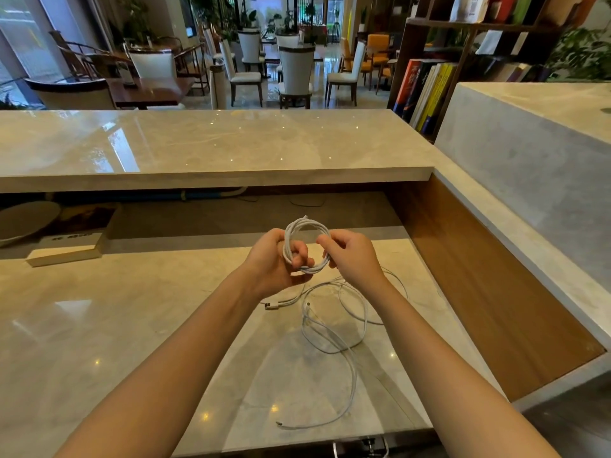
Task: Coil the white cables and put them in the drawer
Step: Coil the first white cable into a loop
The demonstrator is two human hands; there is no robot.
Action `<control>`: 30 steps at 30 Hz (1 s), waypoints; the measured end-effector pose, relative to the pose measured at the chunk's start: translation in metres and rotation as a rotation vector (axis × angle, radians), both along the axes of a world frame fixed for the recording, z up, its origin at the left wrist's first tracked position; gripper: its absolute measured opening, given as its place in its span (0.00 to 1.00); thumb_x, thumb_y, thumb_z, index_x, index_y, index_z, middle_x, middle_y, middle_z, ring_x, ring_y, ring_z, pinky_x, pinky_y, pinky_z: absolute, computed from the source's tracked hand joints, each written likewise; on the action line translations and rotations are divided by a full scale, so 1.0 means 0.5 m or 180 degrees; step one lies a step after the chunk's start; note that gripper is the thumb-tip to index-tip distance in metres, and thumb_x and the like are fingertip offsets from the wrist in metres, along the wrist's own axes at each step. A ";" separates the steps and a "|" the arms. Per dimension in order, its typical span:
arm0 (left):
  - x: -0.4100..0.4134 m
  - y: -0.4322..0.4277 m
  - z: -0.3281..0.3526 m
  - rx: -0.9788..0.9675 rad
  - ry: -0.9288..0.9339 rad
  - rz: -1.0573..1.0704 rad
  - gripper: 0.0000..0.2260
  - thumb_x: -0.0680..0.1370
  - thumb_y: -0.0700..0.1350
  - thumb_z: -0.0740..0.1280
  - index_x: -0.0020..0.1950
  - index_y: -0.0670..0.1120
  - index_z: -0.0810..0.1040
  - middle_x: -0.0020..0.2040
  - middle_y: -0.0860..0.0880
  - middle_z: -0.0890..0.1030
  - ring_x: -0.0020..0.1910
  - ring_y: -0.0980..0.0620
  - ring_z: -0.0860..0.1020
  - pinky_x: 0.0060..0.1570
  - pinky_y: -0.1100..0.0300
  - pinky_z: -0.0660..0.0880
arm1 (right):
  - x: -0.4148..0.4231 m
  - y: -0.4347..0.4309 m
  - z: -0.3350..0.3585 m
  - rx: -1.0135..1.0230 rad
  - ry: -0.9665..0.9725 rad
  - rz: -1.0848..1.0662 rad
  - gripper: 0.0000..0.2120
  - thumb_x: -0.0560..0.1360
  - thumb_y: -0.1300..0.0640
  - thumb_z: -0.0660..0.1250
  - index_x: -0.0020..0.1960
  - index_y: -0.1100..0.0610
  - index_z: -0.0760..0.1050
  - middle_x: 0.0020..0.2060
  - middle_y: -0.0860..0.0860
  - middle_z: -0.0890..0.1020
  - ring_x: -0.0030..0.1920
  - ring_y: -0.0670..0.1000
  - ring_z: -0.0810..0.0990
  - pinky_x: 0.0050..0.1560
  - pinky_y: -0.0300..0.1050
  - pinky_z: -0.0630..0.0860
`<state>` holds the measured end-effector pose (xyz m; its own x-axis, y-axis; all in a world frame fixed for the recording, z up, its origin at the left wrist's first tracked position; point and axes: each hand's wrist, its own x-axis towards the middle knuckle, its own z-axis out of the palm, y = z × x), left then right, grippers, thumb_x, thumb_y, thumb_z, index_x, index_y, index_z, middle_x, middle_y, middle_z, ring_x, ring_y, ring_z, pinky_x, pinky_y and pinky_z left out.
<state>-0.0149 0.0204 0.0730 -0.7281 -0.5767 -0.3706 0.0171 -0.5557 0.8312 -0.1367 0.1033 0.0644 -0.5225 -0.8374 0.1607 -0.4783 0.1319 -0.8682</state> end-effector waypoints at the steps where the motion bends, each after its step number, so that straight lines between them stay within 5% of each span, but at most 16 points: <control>1: 0.000 0.000 0.000 -0.0050 0.0036 -0.0086 0.24 0.78 0.47 0.50 0.26 0.41 0.73 0.22 0.45 0.69 0.31 0.49 0.74 0.46 0.52 0.69 | -0.002 -0.001 0.005 0.0079 -0.0068 0.0047 0.14 0.77 0.56 0.62 0.38 0.63 0.76 0.27 0.51 0.73 0.29 0.48 0.71 0.34 0.42 0.68; 7: -0.002 -0.008 0.014 -0.0418 -0.0030 -0.0711 0.33 0.78 0.65 0.48 0.25 0.41 0.68 0.20 0.47 0.66 0.29 0.50 0.72 0.41 0.56 0.69 | -0.007 0.009 0.009 0.0333 -0.0966 0.0232 0.11 0.77 0.57 0.64 0.45 0.64 0.81 0.26 0.51 0.73 0.27 0.47 0.68 0.28 0.37 0.67; 9: -0.001 -0.006 0.012 -0.0777 -0.0247 -0.0777 0.30 0.78 0.63 0.51 0.25 0.42 0.67 0.21 0.48 0.66 0.30 0.51 0.72 0.43 0.56 0.70 | -0.006 0.008 0.003 0.0315 -0.0709 0.0184 0.09 0.77 0.57 0.64 0.44 0.61 0.80 0.27 0.50 0.75 0.27 0.47 0.71 0.30 0.39 0.68; 11: 0.000 -0.004 0.010 -0.0999 -0.0324 -0.0885 0.29 0.79 0.61 0.52 0.25 0.43 0.67 0.22 0.48 0.65 0.29 0.51 0.72 0.45 0.55 0.69 | -0.004 0.008 0.001 0.0231 -0.0387 0.0153 0.08 0.77 0.56 0.63 0.54 0.57 0.77 0.33 0.51 0.79 0.29 0.47 0.75 0.33 0.40 0.73; 15: 0.005 -0.005 0.010 -0.0865 -0.0191 -0.1118 0.30 0.80 0.59 0.51 0.23 0.43 0.67 0.21 0.48 0.63 0.28 0.51 0.69 0.42 0.57 0.67 | -0.010 0.015 0.011 -0.0065 0.0485 0.0340 0.22 0.78 0.56 0.62 0.70 0.47 0.65 0.50 0.43 0.76 0.38 0.45 0.75 0.40 0.38 0.74; 20: 0.014 -0.008 0.004 -0.0596 -0.0068 -0.1246 0.30 0.79 0.60 0.51 0.23 0.44 0.69 0.20 0.49 0.63 0.28 0.52 0.68 0.41 0.58 0.66 | -0.021 0.019 0.018 0.0119 0.0959 0.0728 0.10 0.79 0.56 0.61 0.56 0.55 0.78 0.46 0.49 0.78 0.44 0.47 0.75 0.41 0.36 0.70; 26: 0.021 -0.012 0.004 -0.1365 -0.0672 -0.0690 0.14 0.80 0.54 0.57 0.46 0.44 0.73 0.27 0.51 0.67 0.31 0.53 0.70 0.45 0.56 0.70 | -0.027 0.033 0.015 0.0210 -0.0123 0.0754 0.09 0.77 0.54 0.63 0.44 0.56 0.80 0.35 0.48 0.80 0.37 0.45 0.76 0.39 0.38 0.70; 30: 0.018 -0.003 -0.001 -0.1404 -0.0415 -0.0536 0.14 0.81 0.52 0.55 0.44 0.45 0.73 0.27 0.51 0.65 0.28 0.55 0.68 0.39 0.58 0.67 | -0.030 0.038 0.010 0.0122 -0.1549 0.0947 0.13 0.79 0.54 0.60 0.44 0.58 0.80 0.33 0.49 0.80 0.36 0.45 0.76 0.43 0.39 0.72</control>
